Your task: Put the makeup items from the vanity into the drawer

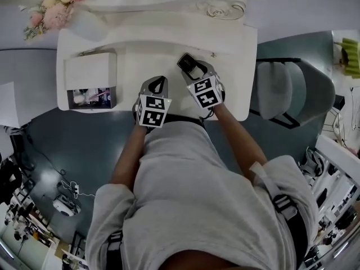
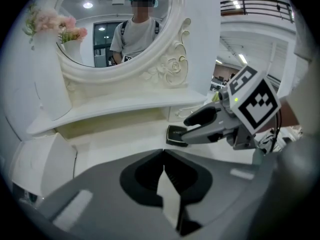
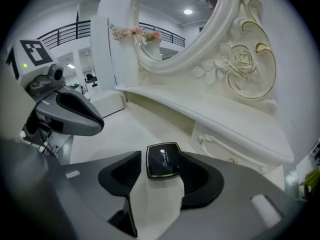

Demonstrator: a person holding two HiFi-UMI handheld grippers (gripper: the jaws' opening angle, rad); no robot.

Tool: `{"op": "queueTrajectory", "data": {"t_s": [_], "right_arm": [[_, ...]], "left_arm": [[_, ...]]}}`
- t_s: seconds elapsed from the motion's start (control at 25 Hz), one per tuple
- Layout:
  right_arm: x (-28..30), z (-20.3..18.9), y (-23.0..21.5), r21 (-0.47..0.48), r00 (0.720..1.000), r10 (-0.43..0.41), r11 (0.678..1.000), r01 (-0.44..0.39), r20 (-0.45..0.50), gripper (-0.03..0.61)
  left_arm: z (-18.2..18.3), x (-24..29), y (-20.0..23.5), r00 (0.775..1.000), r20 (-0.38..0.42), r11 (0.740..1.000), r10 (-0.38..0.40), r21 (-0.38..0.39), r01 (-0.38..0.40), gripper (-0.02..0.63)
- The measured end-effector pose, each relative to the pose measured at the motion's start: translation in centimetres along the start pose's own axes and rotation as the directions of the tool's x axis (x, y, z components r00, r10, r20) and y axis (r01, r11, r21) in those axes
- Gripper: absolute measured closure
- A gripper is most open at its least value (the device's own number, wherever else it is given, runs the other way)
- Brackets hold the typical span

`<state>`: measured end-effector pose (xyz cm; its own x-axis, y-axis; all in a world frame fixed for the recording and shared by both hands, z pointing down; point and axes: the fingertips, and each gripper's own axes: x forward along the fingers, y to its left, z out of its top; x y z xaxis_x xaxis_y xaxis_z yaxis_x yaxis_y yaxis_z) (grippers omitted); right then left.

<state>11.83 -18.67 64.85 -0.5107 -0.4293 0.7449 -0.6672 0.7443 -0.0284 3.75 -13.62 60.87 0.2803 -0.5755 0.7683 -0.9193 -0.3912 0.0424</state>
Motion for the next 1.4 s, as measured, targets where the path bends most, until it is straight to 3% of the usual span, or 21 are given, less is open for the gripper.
{"op": "queueTrajectory", "data": {"t_s": [0.24, 0.4, 0.72, 0.84, 1.4], "right_arm": [[1.7, -1.0, -0.3, -0.028, 0.999, 0.004, 1.0, -0.005, -0.054, 0.224], [2.8, -1.9, -0.7, -0.034, 0.996, 0.001, 0.999, -0.005, -0.092, 0.207], [3.8, -2.1, -0.9, -0.022, 0.994, 0.023, 0.999, -0.025, -0.109, 0.204], [3.7, -1.8, -0.8, -0.022, 0.994, 0.021, 0.999, -0.023, -0.103, 0.247], [3.3, 0.2, 0.4, -0.03, 0.997, 0.028, 0.999, -0.03, -0.068, 0.25]], "left_arm": [[-0.4, 0.2, 0.3, 1.0, -0.014, 1.0, 0.005, -0.013, -0.006, 0.611], [-0.7, -0.1, 0.8, 1.0, -0.018, 0.999, 0.023, -0.027, -0.023, 0.611], [-1.3, -0.4, 1.9, 0.999, -0.019, 0.997, 0.042, -0.057, -0.043, 0.611], [-1.4, -0.4, 2.1, 0.999, -0.016, 0.996, 0.046, -0.071, -0.047, 0.611], [-0.9, -1.0, 3.1, 0.998, 0.021, 0.995, 0.057, -0.081, -0.055, 0.611]]}}
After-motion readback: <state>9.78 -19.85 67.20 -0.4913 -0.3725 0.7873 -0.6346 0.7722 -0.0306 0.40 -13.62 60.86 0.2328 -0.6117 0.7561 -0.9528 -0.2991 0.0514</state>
